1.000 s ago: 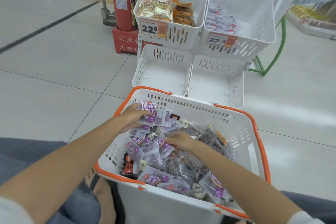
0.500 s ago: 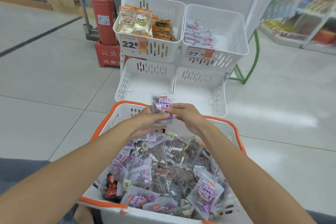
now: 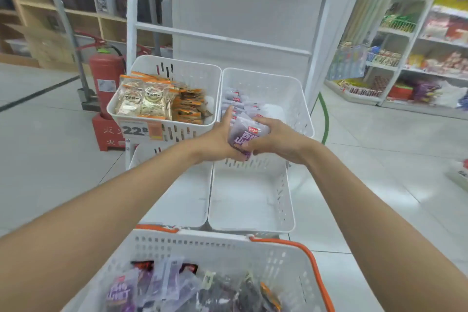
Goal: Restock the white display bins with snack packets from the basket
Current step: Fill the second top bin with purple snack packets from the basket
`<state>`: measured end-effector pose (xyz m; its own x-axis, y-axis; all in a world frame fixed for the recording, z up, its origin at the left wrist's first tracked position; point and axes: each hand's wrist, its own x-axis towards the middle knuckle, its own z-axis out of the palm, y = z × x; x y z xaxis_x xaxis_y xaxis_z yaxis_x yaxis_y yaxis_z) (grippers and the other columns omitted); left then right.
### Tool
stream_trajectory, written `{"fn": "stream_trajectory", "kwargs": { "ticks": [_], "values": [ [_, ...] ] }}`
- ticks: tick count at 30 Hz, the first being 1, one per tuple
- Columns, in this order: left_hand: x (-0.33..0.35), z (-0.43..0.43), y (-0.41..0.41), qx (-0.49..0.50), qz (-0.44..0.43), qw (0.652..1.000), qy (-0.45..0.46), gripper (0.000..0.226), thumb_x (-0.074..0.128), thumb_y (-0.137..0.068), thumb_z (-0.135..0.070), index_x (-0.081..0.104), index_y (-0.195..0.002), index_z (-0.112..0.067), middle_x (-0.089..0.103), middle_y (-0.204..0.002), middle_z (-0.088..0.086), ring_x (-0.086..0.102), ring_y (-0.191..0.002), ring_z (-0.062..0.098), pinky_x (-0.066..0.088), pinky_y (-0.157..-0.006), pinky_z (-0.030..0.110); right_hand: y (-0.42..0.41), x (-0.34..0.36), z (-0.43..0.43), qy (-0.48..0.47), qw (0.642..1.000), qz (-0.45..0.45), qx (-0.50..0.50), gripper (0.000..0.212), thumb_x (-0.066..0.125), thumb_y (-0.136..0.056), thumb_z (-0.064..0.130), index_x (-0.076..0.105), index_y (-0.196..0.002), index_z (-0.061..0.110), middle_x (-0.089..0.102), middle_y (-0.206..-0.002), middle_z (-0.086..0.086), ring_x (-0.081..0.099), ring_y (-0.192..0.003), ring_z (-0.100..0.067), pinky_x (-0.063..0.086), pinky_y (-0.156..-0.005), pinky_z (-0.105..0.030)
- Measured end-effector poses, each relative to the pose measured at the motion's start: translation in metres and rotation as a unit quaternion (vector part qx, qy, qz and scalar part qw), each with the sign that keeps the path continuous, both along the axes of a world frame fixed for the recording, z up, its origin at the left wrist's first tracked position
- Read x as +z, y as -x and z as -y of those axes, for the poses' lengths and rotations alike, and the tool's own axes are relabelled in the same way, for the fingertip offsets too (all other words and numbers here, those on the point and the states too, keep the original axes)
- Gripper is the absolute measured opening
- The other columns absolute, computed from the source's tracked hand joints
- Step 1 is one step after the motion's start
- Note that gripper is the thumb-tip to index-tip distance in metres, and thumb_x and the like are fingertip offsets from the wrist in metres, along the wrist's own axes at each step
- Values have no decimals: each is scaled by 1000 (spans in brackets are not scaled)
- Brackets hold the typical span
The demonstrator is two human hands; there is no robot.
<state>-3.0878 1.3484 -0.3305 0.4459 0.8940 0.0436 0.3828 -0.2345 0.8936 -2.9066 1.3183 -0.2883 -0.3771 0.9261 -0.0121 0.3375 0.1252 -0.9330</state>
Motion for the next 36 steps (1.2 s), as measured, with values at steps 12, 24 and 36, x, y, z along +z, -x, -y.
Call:
{"fn": "stream_trajectory", "kwargs": {
  "ticks": [12, 24, 36],
  "values": [
    [-5, -159, 3, 117, -200, 954, -188, 142, 75, -60, -74, -27, -149, -31, -24, -161, -7, -14, -150, 17, 5, -123, 40, -53, 18, -219, -164, 956, 80, -229, 54, 76, -78, 2, 56, -126, 14, 61, -109, 0, 61, -88, -15, 48, -66, -12],
    [-17, -158, 0, 108, -91, 972, -187, 129, 80, -71, -52, -18, -152, -35, -22, -159, -18, -6, -150, 11, 11, -119, 36, -18, -34, -258, -51, 983, 138, -109, 54, 61, -94, 35, 43, -143, 20, 41, -149, -3, 47, -125, -16, 36, -94, -23],
    [-2, -79, 9, 230, -140, 923, -273, 58, 77, -80, -33, 52, -131, -19, 51, -131, 8, 45, -124, 25, 37, -100, 35, 8, -26, -94, -286, 927, 120, -210, 36, 73, -80, 17, 65, -115, 19, 59, -117, 4, 56, -102, -11, 43, -92, -23]
  ]
}}
